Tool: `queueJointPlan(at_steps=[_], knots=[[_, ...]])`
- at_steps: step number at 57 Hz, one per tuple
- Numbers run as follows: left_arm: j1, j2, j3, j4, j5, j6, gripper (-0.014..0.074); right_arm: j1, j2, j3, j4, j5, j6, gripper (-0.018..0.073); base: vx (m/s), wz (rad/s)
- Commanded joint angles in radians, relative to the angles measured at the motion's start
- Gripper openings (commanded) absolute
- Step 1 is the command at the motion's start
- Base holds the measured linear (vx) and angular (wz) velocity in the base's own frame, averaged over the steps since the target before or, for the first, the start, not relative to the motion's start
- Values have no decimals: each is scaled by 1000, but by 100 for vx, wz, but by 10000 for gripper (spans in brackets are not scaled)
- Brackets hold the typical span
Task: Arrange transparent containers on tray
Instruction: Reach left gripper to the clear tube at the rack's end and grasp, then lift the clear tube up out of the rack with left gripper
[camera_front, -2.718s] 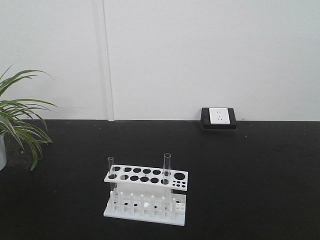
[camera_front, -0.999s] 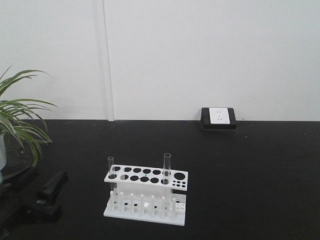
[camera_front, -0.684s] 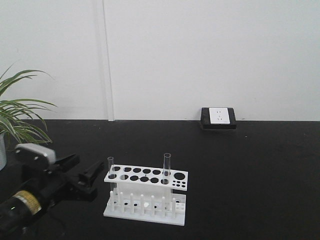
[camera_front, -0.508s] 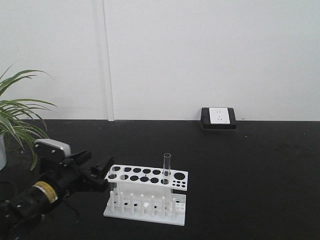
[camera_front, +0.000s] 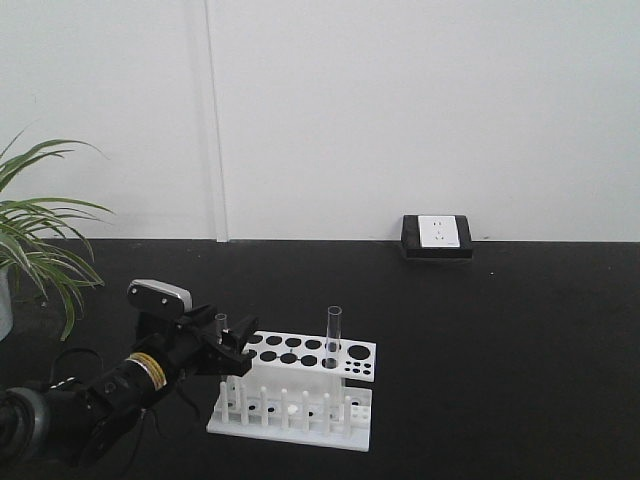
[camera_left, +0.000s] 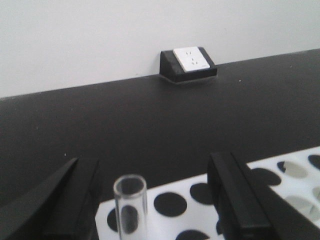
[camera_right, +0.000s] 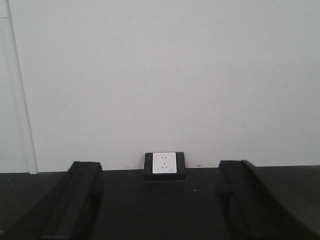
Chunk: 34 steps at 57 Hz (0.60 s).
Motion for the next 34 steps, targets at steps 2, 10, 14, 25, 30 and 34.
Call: queueJointPlan(at_steps=[2, 10, 14, 25, 30, 34], knots=[[-5, -40, -32, -23, -78, -8, 549, -5, -4, -37, -10, -92, -10, 522, 0, 0], [-5, -30, -32, -36, -80, -8, 471, -5, -4, -37, -10, -92, -10, 522, 0, 0], [-5, -29, -32, -54, -82, -8, 405, -5, -4, -37, -10, -92, -10, 522, 0, 0], [-5, -29, -32, -83, -88, 13, 138, -5, -4, -37, -10, -92, -10, 522, 0, 0], [-5, -29, -32, -83, -94, 25, 16, -5, -4, -37, -10, -92, -10, 522, 0, 0], [-5, -29, -32, -83, -96, 26, -9, -5, -4, -37, -10, -92, -10, 522, 0, 0]])
